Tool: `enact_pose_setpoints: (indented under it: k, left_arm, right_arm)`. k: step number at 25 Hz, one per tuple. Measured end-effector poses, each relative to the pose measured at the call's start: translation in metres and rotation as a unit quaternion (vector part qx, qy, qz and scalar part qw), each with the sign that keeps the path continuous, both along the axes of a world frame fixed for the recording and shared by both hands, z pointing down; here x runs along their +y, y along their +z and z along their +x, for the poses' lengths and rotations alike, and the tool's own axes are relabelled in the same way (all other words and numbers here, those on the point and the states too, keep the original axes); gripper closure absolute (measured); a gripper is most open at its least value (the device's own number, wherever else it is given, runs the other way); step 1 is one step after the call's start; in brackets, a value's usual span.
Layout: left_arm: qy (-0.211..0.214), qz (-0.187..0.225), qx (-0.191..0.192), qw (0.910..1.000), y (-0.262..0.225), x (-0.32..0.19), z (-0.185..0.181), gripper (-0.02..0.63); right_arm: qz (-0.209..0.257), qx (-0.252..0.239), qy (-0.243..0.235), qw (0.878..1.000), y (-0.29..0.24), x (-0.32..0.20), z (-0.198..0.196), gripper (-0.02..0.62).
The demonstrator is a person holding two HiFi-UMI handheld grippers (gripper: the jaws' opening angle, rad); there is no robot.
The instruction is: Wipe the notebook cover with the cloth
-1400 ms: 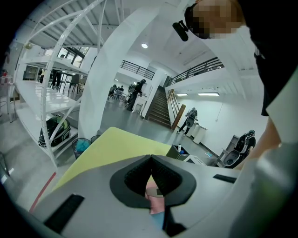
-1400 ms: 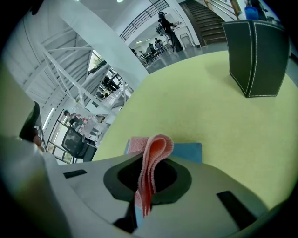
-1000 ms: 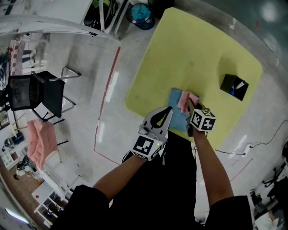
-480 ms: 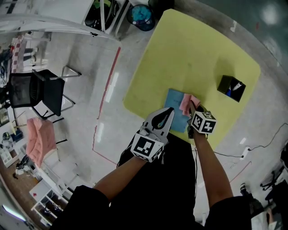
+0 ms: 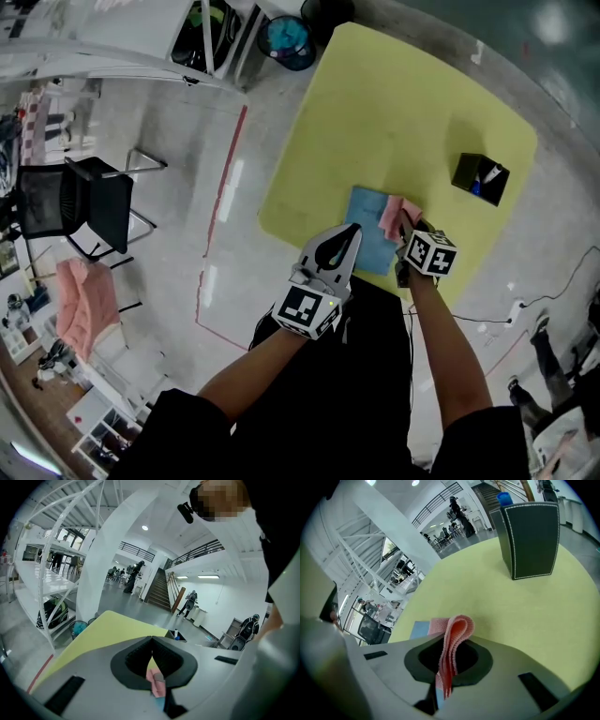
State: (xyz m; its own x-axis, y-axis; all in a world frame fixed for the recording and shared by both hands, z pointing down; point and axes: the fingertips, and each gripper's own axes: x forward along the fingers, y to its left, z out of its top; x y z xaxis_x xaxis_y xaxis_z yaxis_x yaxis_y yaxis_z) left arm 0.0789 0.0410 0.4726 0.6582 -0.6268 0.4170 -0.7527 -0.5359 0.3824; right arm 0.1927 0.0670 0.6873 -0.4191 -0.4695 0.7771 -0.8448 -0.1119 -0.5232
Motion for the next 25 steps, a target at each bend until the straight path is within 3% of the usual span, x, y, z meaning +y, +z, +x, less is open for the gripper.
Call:
enact_pose_setpoints:
  k: [6,12,17,25]
  left_arm:
    - [-0.001,-0.016,0.001,0.9999,-0.005,0.015,-0.037,0.598]
    - [-0.006,-0.018,0.002,0.9998,-0.007,0.022,-0.074,0.598]
    - [-0.02,-0.013,0.013,0.9996,-0.014,0.021,-0.101,0.598]
    - [-0.014,-0.008,0.037,0.9992,-0.018,0.022,-0.13,0.598]
  right_arm:
    - [0.003,0.038,0.013,0.999,-0.001,0.004,0.007,0.56]
    - [0.05,0.055,0.045,0.996,-0.044,0.0,0.005,0.559]
    - [0.103,0.022,0.036,0.994,-0.096,-0.004,-0.04,0.56]
    - [0.076,-0.001,0.029,0.997,-0.1,-0.001,-0.113,0.56]
